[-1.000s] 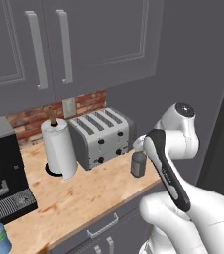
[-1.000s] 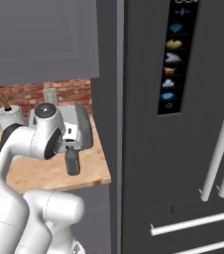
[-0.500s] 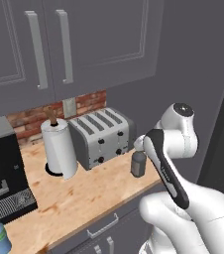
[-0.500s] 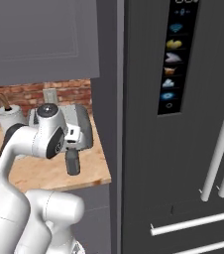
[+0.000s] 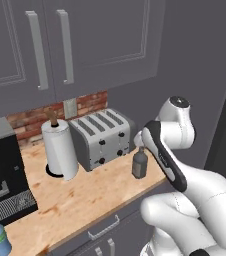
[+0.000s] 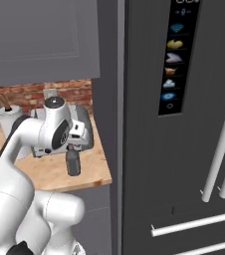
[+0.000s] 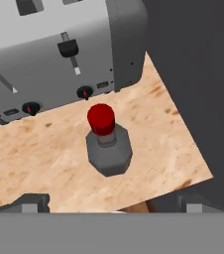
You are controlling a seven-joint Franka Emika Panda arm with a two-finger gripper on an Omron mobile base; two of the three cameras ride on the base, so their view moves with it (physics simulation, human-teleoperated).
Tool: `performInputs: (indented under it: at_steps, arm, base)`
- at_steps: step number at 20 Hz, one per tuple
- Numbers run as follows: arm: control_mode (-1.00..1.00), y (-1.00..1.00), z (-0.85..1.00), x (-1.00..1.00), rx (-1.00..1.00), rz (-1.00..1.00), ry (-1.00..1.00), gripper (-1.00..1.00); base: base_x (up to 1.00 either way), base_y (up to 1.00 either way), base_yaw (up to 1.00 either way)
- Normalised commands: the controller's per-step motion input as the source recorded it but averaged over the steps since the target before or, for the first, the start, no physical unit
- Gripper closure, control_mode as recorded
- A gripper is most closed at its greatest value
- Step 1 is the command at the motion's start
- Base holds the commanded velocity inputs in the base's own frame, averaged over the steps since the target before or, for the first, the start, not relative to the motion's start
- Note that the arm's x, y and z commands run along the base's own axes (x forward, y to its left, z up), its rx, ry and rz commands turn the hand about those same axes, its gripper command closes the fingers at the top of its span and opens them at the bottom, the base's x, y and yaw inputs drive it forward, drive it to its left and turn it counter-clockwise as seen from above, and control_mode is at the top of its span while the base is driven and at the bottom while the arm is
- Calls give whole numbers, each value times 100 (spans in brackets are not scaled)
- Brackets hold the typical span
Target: Place the drinks on the dining counter in a tight cluster.
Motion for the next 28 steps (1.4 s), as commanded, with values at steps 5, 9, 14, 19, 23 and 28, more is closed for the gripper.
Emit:
performInputs:
  at_steps: [5, 9, 14, 19, 23, 28]
  arm:
    - [-100, 1, -7, 6, 0, 0, 0, -100]
    - [-100, 1, -4, 9, 0, 0, 0, -100]
    - [-100, 11, 0, 5, -2, 0, 2, -100]
    - [-100, 19, 0, 4, -3, 0, 4, -100]
    - [-100, 3, -3, 15, -1, 0, 1, -100]
    - [-100, 0, -2, 29, 0, 0, 1, -100]
  base:
    - [0, 0, 0]
    - [0, 0, 0]
    - [0, 0, 0]
    - [0, 0, 0]
    - [0, 0, 0]
    - [0, 0, 0]
